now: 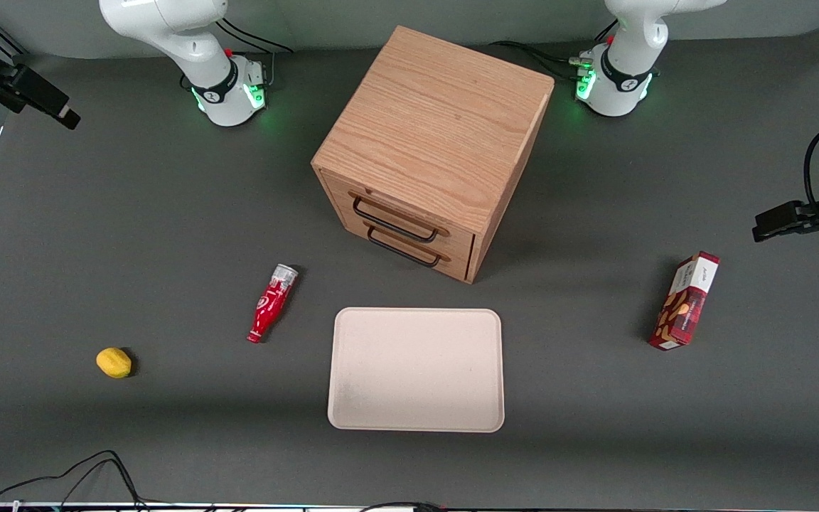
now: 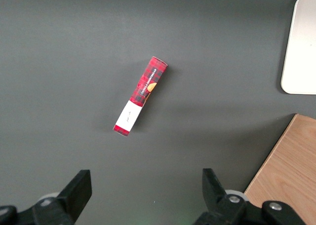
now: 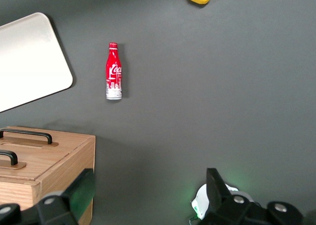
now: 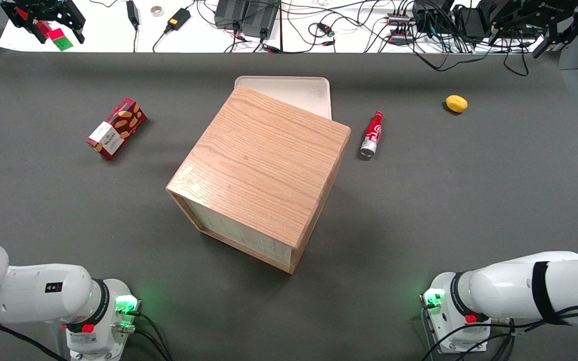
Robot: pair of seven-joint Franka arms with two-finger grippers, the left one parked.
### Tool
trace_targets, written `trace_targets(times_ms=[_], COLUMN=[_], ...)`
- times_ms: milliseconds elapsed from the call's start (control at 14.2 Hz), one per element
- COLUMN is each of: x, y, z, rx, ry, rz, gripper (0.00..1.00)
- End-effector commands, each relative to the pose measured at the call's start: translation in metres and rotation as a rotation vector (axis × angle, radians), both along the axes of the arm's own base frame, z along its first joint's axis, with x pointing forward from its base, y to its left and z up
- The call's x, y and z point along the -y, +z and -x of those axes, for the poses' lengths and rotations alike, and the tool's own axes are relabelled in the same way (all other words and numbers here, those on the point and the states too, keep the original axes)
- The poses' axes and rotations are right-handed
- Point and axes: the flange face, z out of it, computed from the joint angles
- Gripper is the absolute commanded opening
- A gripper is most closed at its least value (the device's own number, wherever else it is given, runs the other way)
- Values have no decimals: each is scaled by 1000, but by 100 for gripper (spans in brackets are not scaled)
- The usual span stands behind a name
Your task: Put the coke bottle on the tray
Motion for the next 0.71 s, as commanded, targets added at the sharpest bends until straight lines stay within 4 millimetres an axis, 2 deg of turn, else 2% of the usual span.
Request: trace_targets(times_ms=[0,212,353,494,635], x=[-4,-2,-13,-42,-84], y=[3,1,-7,-30,-73], z=[1,0,-8,-43,-87], rx=[18,1,-12,-42,-56], ry=[31,32,72,90,70], rz=[-27,-26,-21,-5,8], gripper=[100,100,100,100,100])
